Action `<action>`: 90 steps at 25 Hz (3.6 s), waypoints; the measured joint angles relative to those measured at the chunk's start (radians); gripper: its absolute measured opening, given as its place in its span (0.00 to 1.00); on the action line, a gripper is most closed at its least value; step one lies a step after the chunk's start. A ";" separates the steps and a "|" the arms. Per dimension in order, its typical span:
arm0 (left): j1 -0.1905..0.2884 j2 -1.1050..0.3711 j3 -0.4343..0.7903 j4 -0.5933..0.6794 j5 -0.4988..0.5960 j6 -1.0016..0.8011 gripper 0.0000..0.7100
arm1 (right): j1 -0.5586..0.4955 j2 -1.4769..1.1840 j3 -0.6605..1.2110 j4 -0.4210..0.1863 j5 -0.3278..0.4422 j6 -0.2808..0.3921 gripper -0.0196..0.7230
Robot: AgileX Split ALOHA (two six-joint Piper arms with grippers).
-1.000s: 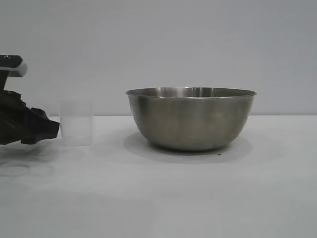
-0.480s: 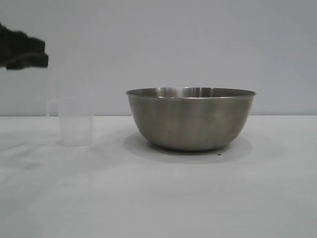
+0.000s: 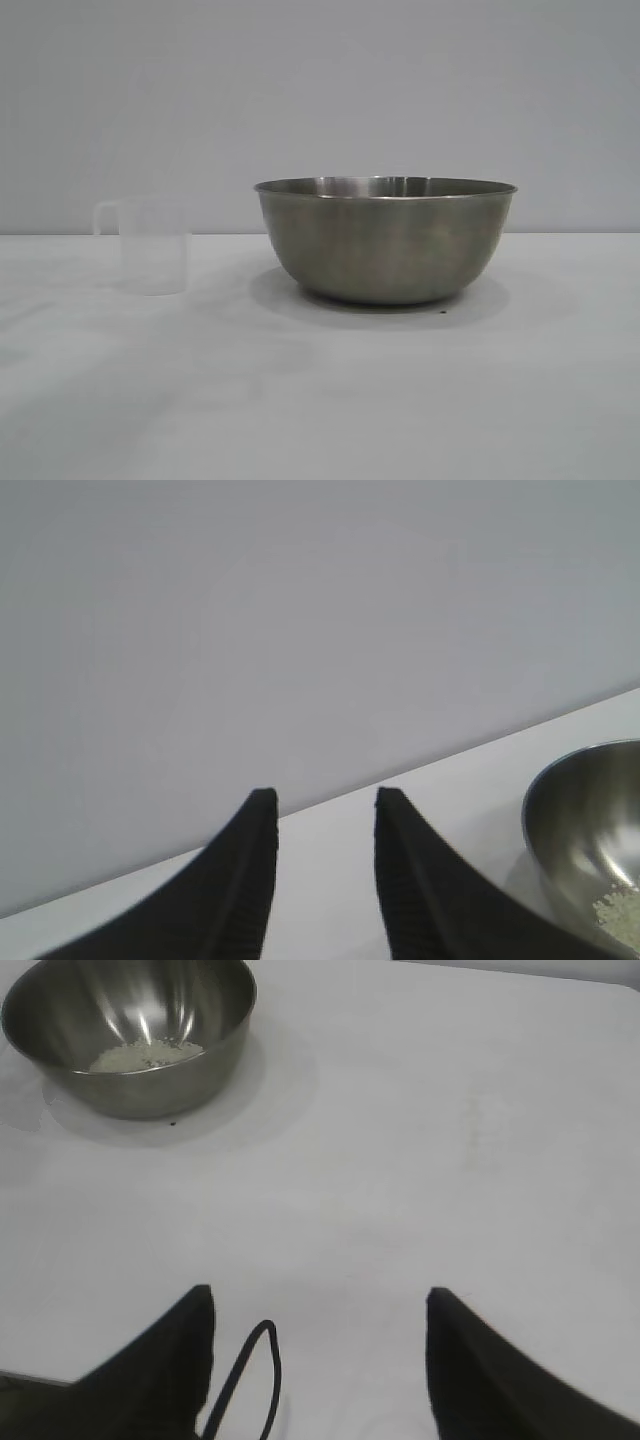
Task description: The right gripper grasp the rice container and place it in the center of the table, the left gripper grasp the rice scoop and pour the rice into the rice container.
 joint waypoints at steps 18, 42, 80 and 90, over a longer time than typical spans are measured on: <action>0.170 -0.591 0.023 0.022 0.723 -0.191 0.32 | 0.000 0.000 0.000 0.002 0.000 0.000 0.63; 0.355 -1.180 0.015 -0.247 1.607 0.011 0.32 | 0.000 0.000 0.000 0.002 0.000 0.002 0.63; 0.141 -1.306 -0.008 -0.121 1.815 -0.062 0.32 | 0.000 0.000 0.000 0.003 0.000 0.002 0.63; 0.142 -1.306 -0.006 -0.168 1.815 0.016 0.32 | 0.000 0.000 0.000 0.003 0.000 0.002 0.63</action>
